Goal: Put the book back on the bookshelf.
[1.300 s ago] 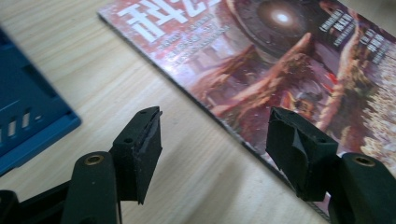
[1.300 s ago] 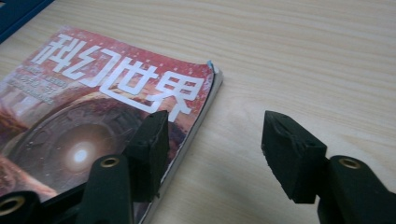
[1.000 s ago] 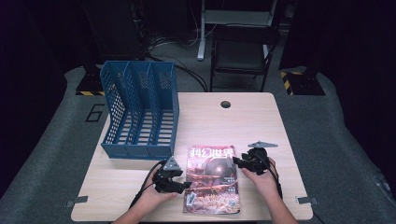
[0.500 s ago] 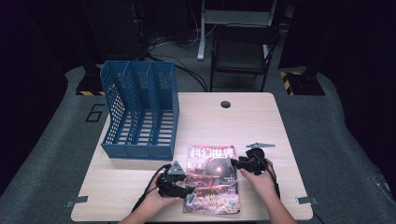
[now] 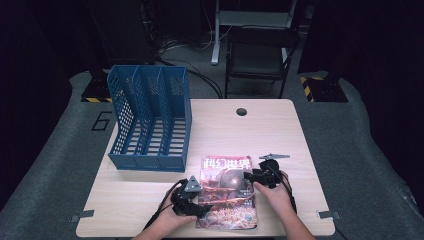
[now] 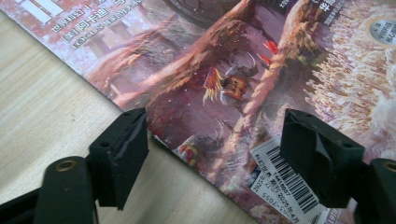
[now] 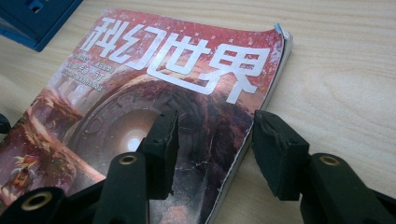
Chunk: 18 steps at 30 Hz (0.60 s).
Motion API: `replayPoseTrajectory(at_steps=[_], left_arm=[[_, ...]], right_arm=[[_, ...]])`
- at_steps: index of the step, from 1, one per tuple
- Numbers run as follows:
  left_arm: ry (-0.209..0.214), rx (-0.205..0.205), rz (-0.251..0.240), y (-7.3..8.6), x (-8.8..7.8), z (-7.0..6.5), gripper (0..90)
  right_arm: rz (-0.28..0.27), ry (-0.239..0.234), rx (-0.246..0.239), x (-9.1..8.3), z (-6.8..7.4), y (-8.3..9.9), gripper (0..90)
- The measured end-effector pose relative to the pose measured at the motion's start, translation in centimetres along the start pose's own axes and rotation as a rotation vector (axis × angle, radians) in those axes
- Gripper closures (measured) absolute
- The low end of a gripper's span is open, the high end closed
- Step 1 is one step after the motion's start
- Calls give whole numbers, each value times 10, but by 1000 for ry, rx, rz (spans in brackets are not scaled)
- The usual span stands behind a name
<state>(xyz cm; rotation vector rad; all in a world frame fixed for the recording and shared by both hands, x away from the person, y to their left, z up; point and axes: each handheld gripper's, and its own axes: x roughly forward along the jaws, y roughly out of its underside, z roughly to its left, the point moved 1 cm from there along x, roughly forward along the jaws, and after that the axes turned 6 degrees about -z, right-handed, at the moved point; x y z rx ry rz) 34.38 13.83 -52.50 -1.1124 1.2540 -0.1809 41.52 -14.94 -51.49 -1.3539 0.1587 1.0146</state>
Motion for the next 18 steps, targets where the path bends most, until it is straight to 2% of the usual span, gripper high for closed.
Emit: replayPoseTrajectory(at_steps=[3,4,8,12,18], left_arm=[[5,-2,3,0,0,0,210],[-12,-2,-3,0,1,-2,207],[-9,8,1,1,2,-4,177],[-27,12,-6,1,3,-5,155],[-22,5,-7,1,4,-7,140]], right_arm=[[7,11,10,1,2,0,502],[4,12,8,1,2,0,502],[1,27,16,0,2,-1,492],[5,41,8,1,2,0,491],[20,50,11,3,2,1,486]])
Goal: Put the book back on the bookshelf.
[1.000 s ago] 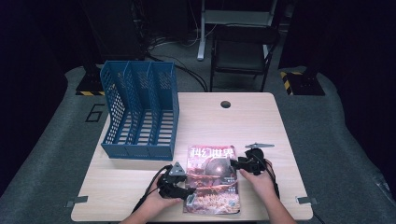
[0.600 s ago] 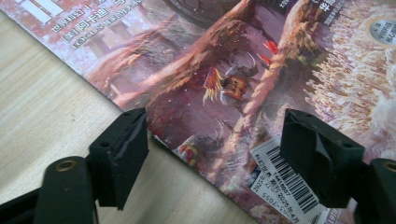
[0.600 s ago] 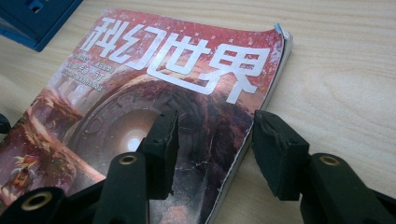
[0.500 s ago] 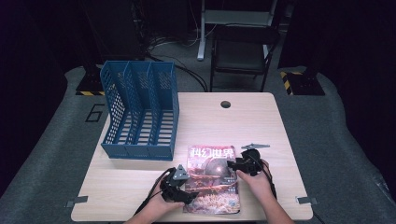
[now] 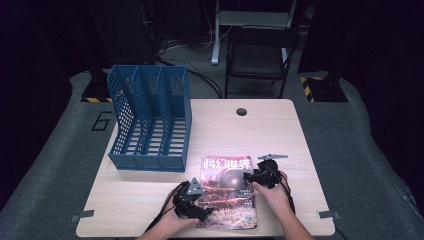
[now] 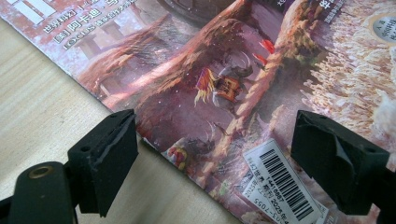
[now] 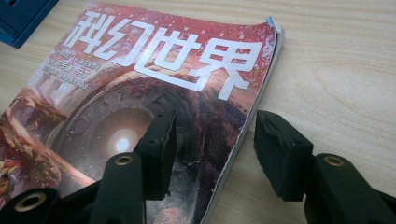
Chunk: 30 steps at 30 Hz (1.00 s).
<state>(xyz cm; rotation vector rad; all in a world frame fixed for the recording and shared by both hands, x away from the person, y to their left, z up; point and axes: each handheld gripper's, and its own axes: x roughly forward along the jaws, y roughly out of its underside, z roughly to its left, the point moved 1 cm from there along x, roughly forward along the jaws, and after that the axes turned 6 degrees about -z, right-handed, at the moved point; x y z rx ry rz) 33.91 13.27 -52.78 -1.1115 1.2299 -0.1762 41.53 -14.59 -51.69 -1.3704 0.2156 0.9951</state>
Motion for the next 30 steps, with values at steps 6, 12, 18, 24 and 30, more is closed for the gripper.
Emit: replayPoseTrajectory(at_steps=[6,12,18,24,30], left_arm=[[7,9,9,0,1,-1,102],[6,17,11,0,1,-1,99],[3,18,17,-1,3,-3,62],[10,27,14,0,3,-3,57],[3,33,6,1,3,-3,57]], right_arm=[[-3,19,3,2,0,1,475],[-5,-5,27,3,5,1,422],[-6,-3,40,3,6,1,413],[-13,-14,43,3,4,1,428],[-40,-60,105,-2,0,0,446]])
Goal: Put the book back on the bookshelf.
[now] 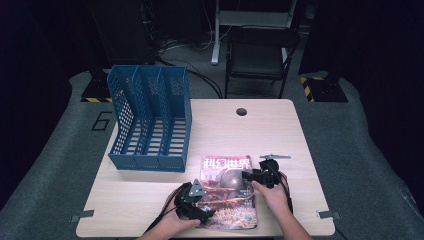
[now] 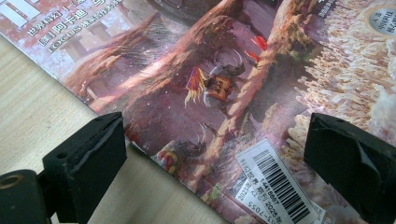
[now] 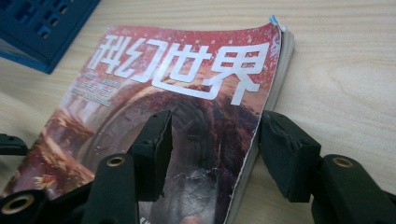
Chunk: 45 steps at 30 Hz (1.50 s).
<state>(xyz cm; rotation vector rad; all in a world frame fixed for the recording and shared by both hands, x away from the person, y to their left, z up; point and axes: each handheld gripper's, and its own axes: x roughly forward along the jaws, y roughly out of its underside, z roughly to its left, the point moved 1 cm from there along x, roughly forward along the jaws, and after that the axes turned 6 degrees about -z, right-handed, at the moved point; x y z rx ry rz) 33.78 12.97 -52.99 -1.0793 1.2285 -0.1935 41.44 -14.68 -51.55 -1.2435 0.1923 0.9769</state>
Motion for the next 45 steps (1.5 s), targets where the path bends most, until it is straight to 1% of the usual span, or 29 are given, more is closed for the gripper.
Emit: replayPoseTrajectory(at_steps=[1,2,4,5,6,7,9,11,12,13,16,18,21,22,23,24,25,26,27,28,34,36,38,39,41,42,43,44,45], left_arm=[[1,-2,-3,0,0,0,57],[1,-2,-4,0,0,0,58],[4,-9,-6,1,0,-1,57],[4,-9,-5,1,0,-1,58],[4,-9,-6,1,0,-1,57],[4,-8,-7,1,0,-1,58],[6,-6,-10,1,0,-1,58],[13,-6,-6,1,0,0,58],[13,-6,-6,1,0,0,59],[1,3,-13,2,0,0,59],[3,4,-18,2,0,0,59],[4,4,-20,2,0,0,59],[1,5,-21,2,0,0,59],[2,3,-21,2,0,0,60],[2,3,-21,2,0,0,60],[4,0,-22,3,0,0,60],[4,0,-23,3,0,0,59],[5,0,-23,3,0,0,60],[6,0,-24,3,0,0,60],[8,1,-21,3,0,0,60],[5,-3,-24,3,0,0,60],[5,-3,-24,3,0,0,60],[4,-4,-25,3,0,0,60],[5,-4,-26,3,0,0,60],[4,-4,-29,3,0,0,60],[4,-4,-27,3,0,0,60],[3,-5,-27,3,-1,0,60],[1,3,-27,3,-1,0,60],[2,5,-26,3,-1,0,60]], right_arm=[[-12,-7,-1,-1,0,-1,448],[-13,-16,10,-3,1,-1,452],[-28,-50,21,-7,3,-4,455],[-41,-69,17,-9,5,-5,455],[-46,-81,21,-10,6,-5,455],[-53,-90,14,-12,8,-6,455],[-57,-100,9,-14,12,-8,454],[-60,-98,-14,-15,14,-8,453],[-59,-96,-15,-15,15,-9,453],[-60,-95,-23,-15,15,-9,452],[-51,-92,-24,-14,13,-8,450],[-34,-93,-15,-12,11,-7,450],[-6,-113,19,-6,5,-4,459],[6,-121,40,-3,4,-2,460],[6,-121,40,-3,4,-2,460],[19,-127,44,0,4,-1,460],[38,-114,26,4,5,1,458],[43,-104,11,5,6,1,455],[46,-98,6,6,8,2,454],[43,-101,-1,6,8,2,451],[48,-118,13,6,8,2,450],[49,-127,4,5,9,1,451],[55,-134,8,4,11,1,452],[68,-139,-4,4,12,1,452],[100,-124,-22,4,14,2,453],[99,-118,-38,5,15,2,452],[103,-115,-43,5,17,2,450],[105,-114,-44,5,18,2,449],[97,-123,-55,6,17,2,450]])
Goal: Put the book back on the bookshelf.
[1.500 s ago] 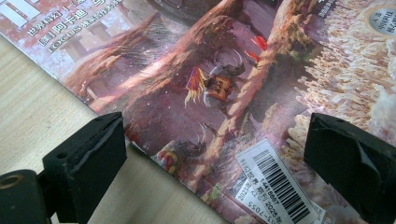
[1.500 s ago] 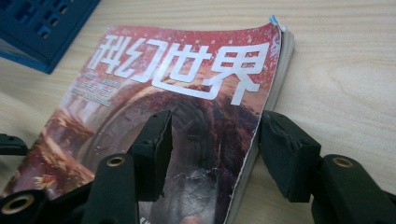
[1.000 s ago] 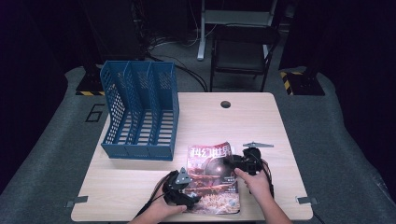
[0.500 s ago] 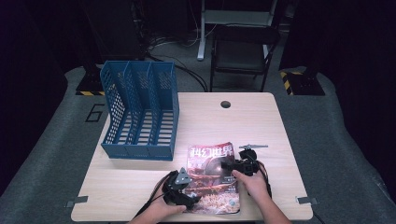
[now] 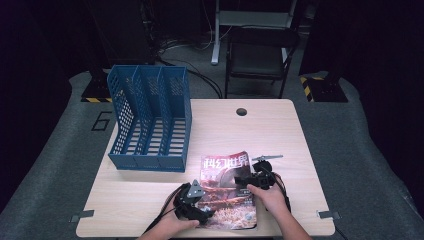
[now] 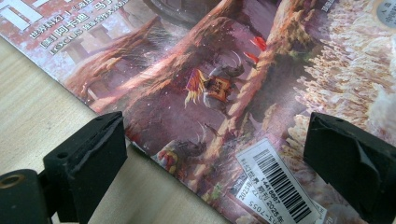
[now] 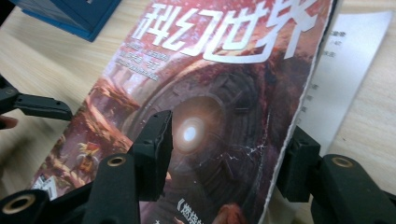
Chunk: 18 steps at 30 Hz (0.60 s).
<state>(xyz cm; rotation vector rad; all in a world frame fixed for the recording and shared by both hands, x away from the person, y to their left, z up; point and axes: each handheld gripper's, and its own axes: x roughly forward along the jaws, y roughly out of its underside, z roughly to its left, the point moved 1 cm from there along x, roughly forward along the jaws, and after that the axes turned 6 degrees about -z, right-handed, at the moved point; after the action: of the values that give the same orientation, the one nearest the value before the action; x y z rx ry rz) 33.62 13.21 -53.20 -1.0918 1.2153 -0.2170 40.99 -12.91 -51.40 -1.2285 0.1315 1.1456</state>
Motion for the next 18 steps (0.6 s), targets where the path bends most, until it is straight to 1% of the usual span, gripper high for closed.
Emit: replayPoseTrajectory(at_steps=[1,4,6,8,9,11,14,15,16,18], left_arm=[[0,1,0,0,0,0,60],[2,-1,-2,0,0,0,60],[3,2,-2,0,0,0,60],[7,4,-5,0,0,0,60],[7,4,-6,0,0,0,60],[7,5,-6,0,0,0,60],[12,-2,-8,1,0,0,60],[8,6,-6,0,0,1,60],[7,5,-6,0,0,1,60],[7,5,-5,0,0,1,60]], right_arm=[[-8,-12,-2,0,0,0,449],[-21,-42,26,1,1,-1,450],[-28,-48,24,3,3,-2,445],[-30,-36,-16,7,4,-2,443],[-30,-34,-27,8,3,-2,443],[-39,-43,-29,10,1,-4,443],[-57,-57,-15,13,-2,-6,438],[-62,-59,-22,14,-3,-7,438],[-68,-61,-34,15,-4,-7,438],[-64,-60,-30,17,-4,-7,436]])
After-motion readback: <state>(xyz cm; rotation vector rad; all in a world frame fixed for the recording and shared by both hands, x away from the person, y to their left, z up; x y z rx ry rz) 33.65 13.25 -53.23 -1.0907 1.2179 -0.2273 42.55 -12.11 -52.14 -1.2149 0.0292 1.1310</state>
